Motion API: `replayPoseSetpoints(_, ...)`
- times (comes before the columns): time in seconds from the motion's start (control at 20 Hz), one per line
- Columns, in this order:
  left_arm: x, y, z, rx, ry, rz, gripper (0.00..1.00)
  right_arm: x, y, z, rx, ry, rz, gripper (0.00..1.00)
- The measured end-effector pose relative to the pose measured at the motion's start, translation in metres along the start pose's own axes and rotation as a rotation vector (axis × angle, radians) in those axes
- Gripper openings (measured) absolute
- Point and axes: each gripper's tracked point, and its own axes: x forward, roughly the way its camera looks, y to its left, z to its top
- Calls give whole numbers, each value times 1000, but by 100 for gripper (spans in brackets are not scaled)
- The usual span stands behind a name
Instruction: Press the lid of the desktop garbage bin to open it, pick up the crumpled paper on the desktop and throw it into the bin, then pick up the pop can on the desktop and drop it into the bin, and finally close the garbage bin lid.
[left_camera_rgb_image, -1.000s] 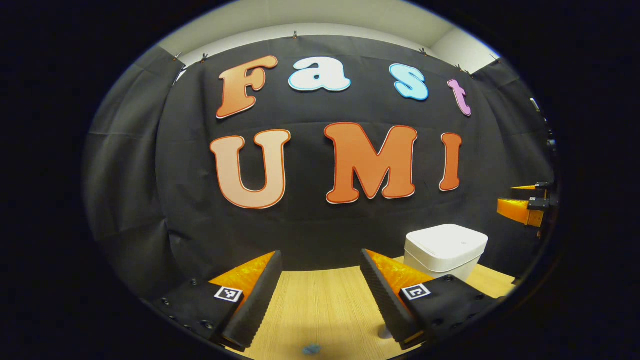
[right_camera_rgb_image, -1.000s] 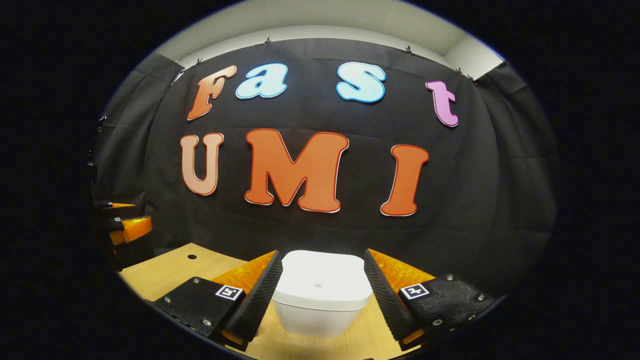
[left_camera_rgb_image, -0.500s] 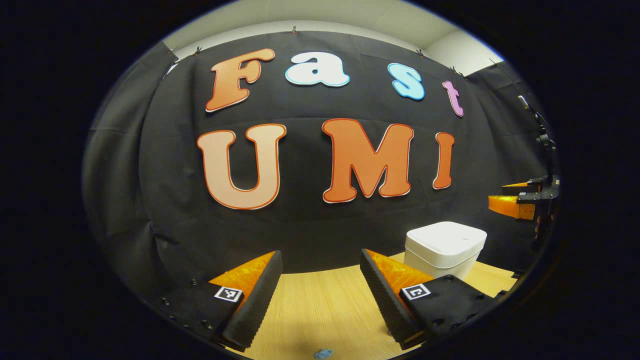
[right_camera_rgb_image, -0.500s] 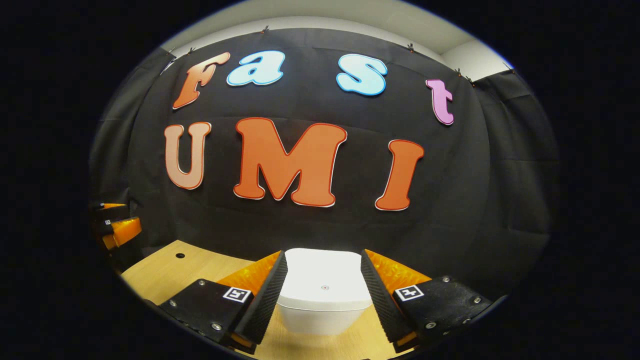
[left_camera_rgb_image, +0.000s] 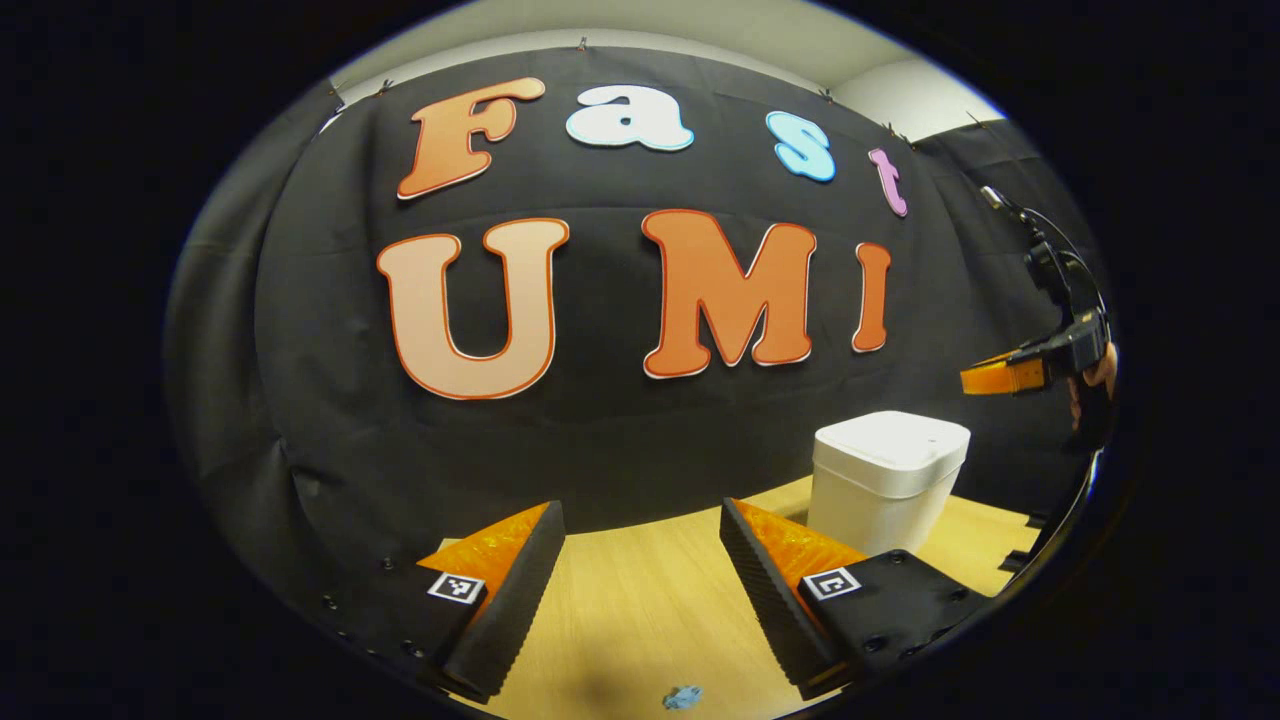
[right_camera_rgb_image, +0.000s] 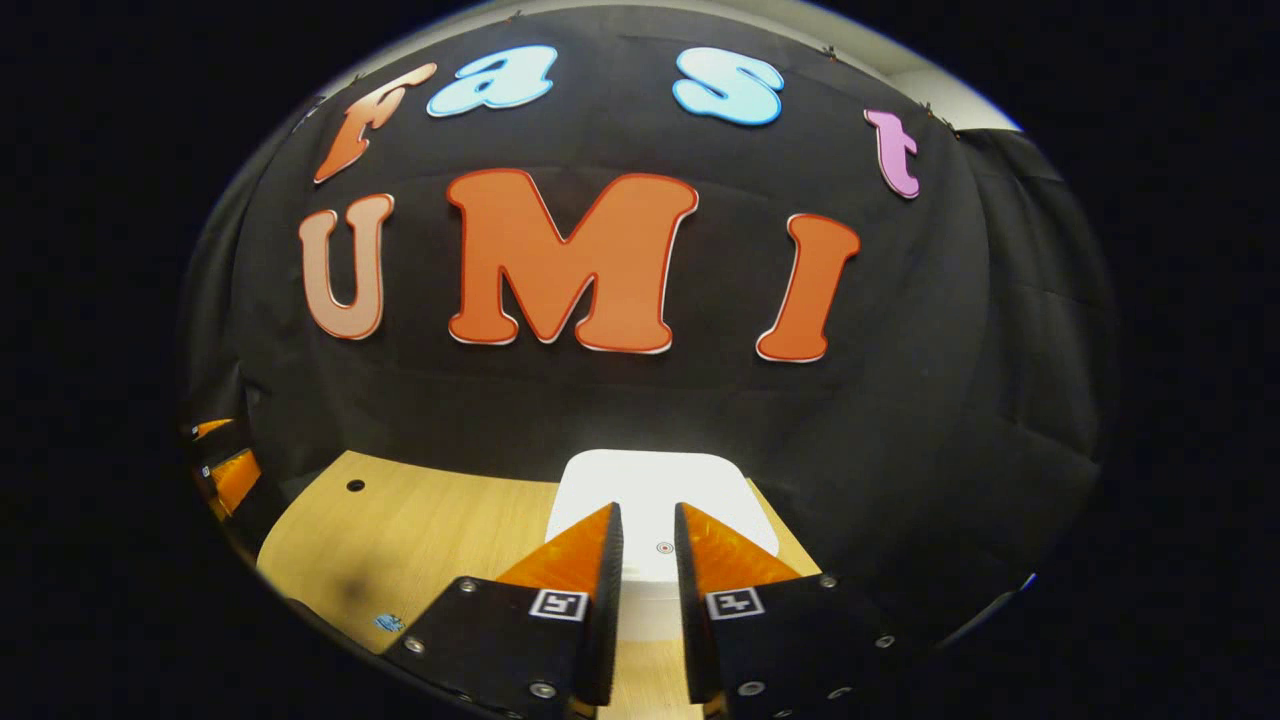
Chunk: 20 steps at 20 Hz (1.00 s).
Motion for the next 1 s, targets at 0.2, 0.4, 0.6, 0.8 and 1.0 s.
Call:
replayPoseSetpoints(0.2, -7, 2, -20, -50, 41, 54, 100, 15, -4, 4, 50, 36, 45, 5)
replayPoseSetpoints(0.4, -10, 1, -26, -48, 58, 111, 100, 32, -8, -5, 1, 94, 109, 1)
replayPoseSetpoints(0.6, -18, -5, -27, -38, 69, 149, 100, 44, -9, -7, -15, 117, 149, 1)
replayPoseSetpoints(0.8, -22, -13, -35, -41, 99, 178, 100, 52, -8, -19, -45, 160, 178, 1)
replayPoseSetpoints(1.0, -25, -18, -37, -23, 112, 196, 100, 63, -6, -30, -56, 197, 202, 1)
